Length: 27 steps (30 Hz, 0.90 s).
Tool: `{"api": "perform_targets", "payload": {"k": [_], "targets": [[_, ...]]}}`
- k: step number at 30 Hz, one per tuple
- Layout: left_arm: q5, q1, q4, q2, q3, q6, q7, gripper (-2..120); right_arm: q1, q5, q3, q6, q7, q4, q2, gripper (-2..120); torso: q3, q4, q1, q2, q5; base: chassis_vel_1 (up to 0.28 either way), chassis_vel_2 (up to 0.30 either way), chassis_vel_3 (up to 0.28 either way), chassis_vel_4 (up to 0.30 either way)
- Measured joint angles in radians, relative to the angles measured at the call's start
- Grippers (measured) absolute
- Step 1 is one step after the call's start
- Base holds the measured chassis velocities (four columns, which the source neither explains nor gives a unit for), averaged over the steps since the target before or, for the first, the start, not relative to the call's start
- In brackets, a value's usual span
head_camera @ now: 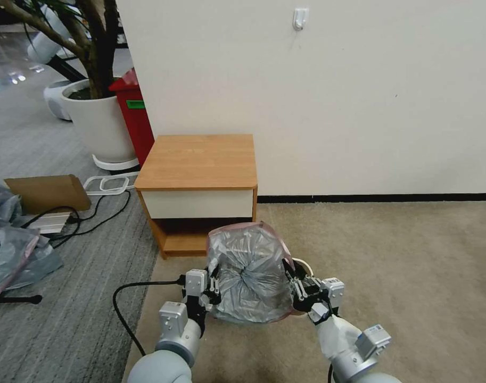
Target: Pick up the garbage bag from the table and place it over the trash can.
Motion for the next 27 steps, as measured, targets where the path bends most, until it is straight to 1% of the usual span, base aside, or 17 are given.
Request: {"api": "perform_targets", "payload": {"k": [7,15,17,19,21,22,23,24,25,27], "targets": [[-0.020,0.002,-0.007,-0.003,0.001,0.009,-0.010,9,0.024,0.003,0.022,-0.003,-0.002,0.006,0.001,0,0.000,0.0000,0.000,0.000,0.0000,0.000,0.000,0.000,0.000],[0.010,0.015,-0.005,-0.006,-0.002,0.005,0.004,9,0.077,0.021,0.045,-0.044,0.038,0.030,-0.007,0,0.000,0.0000,0.000,0.000,0.0001,0.000,0.000,0.000,0.000],[0.012,0.019,-0.007,-0.008,-0.002,0.003,0.010,9,0.098,0.024,0.052,-0.090,0.075,0.040,-0.020,0,0.000,0.0000,0.000,0.000,0.0001,0.000,0.000,0.000,0.000],[0.012,0.019,-0.007,-0.008,-0.002,0.002,0.011,9,0.102,0.026,0.054,-0.103,0.083,0.043,-0.024,0,0.000,0.0000,0.000,0.000,0.0001,0.000,0.000,0.000,0.000],[0.013,0.022,-0.009,-0.010,-0.003,-0.003,0.015,9,0.119,0.029,0.065,-0.163,0.113,0.050,-0.042,0,0.000,0.0000,0.000,0.000,0.0001,0.000,0.000,0.000,0.000],[0.013,0.022,-0.009,-0.010,-0.003,-0.003,0.015,9,0.119,0.029,0.065,-0.163,0.113,0.050,-0.042,0,0.000,0.0000,0.000,0.000,0.0001,0.000,0.000,0.000,0.000],[0.012,0.023,-0.010,-0.010,-0.004,-0.005,0.016,9,0.125,0.030,0.071,-0.192,0.125,0.051,-0.051,0,0.000,0.0000,0.000,0.000,0.0002,0.000,0.000,0.000,0.000],[0.010,0.024,-0.012,-0.011,-0.010,-0.009,0.019,9,0.129,0.035,0.081,-0.251,0.153,0.055,-0.068,0,0.000,0.0001,0.000,0.000,0.0001,0.000,0.000,0.000,0.000],[0.007,0.024,-0.012,-0.012,-0.016,-0.013,0.021,9,0.128,0.042,0.088,-0.285,0.171,0.056,-0.079,0,0.000,0.0000,0.000,0.000,0.0001,0.000,0.000,0.000,0.000],[0.003,0.024,-0.013,-0.012,-0.020,-0.013,0.022,9,0.126,0.047,0.092,-0.299,0.179,0.056,-0.084,0,0.000,0.0000,0.000,0.000,0.0001,0.000,0.000,0.000,0.000]]}}
